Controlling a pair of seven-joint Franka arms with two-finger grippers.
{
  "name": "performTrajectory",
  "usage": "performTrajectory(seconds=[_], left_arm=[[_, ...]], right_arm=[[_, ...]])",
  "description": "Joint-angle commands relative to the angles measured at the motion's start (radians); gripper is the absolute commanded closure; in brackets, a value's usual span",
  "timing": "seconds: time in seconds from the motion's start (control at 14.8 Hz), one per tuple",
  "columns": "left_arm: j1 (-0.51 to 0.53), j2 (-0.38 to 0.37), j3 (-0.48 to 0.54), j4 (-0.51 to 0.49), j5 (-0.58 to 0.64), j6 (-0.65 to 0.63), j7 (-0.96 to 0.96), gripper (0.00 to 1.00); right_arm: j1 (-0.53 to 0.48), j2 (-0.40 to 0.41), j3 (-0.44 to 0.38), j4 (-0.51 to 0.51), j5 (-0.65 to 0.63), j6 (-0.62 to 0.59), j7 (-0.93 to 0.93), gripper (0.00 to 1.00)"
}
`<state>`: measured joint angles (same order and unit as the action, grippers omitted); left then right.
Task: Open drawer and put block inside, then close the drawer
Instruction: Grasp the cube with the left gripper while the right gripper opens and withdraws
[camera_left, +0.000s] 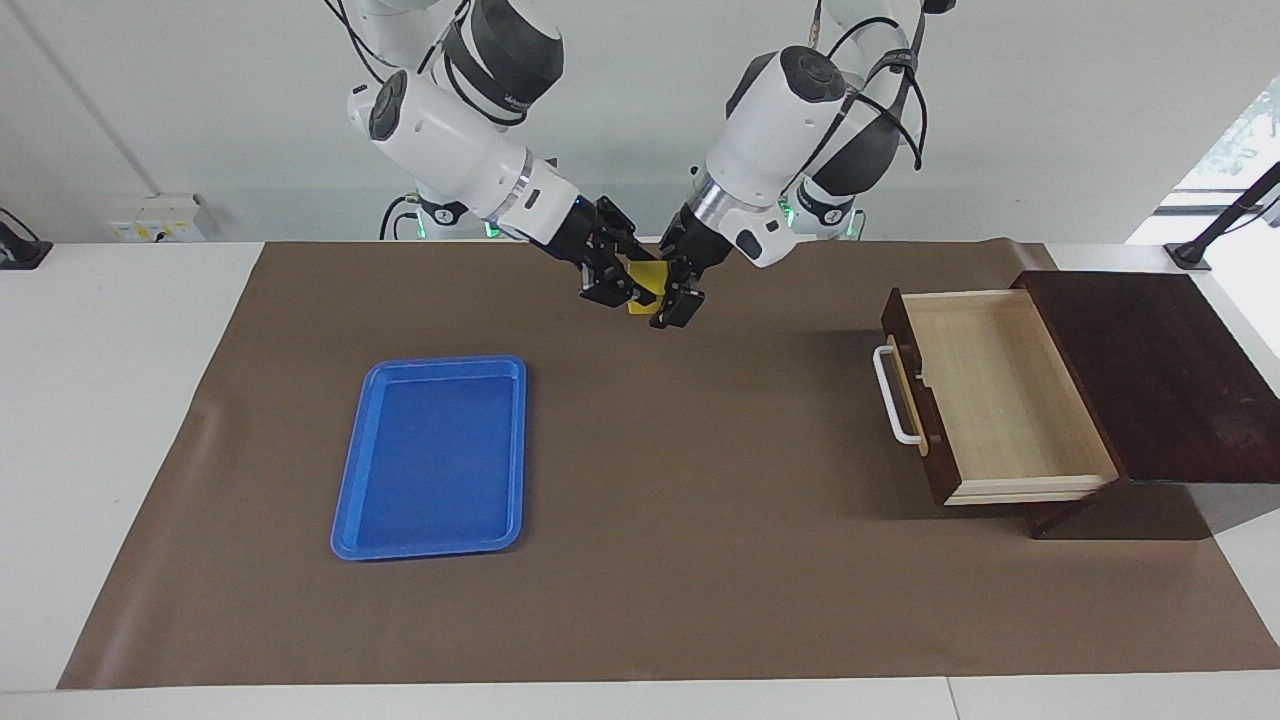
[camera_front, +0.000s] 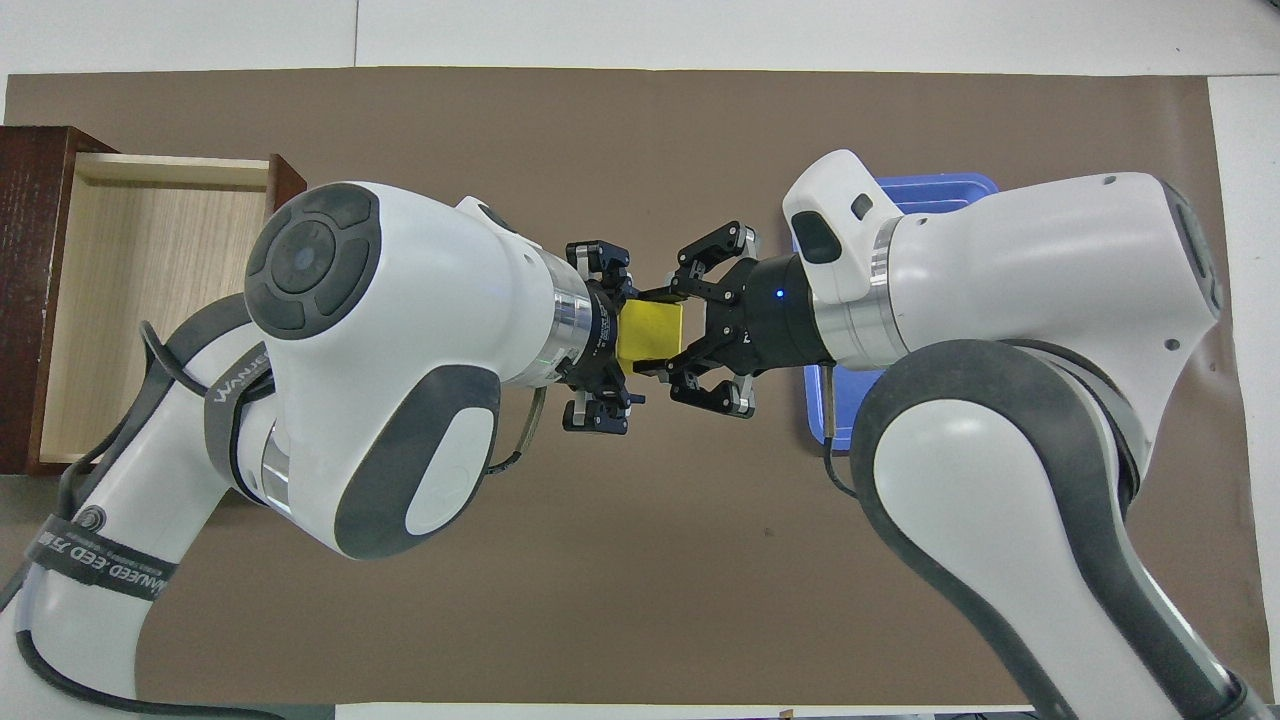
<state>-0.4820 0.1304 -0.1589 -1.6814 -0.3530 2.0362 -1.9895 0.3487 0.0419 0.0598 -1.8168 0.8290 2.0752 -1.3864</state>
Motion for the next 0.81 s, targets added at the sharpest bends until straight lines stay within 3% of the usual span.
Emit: performTrajectory(seconds=[0.0,0.54,0.67,0.74], left_arm=[[0.011,-0.028,0.005,-0.034,-0.058,0.004,-0.003,0.97],[0.031,-0.028,0.007,-0.032,-0.070,0.004,0.001,1.00],[0.031,-0.031,0.007,-0.032,-0.070,0.004,0.001,1.00],[0.031,-0.031,0.009,-0.032,-0.070,0.004,0.003,1.00]], right_arm=[[-0.008,0.006,0.005,0.013,0.025,0.002,-0.023,1.00],[-0.007,0.006,0.005,0.013,0.025,0.002,-0.013,1.00],[-0.008,0.004,0.005,0.013,0.025,-0.004,-0.013,0.00],[-0.008,0.004,0.005,0.013,0.025,-0.007,-0.013,0.00]])
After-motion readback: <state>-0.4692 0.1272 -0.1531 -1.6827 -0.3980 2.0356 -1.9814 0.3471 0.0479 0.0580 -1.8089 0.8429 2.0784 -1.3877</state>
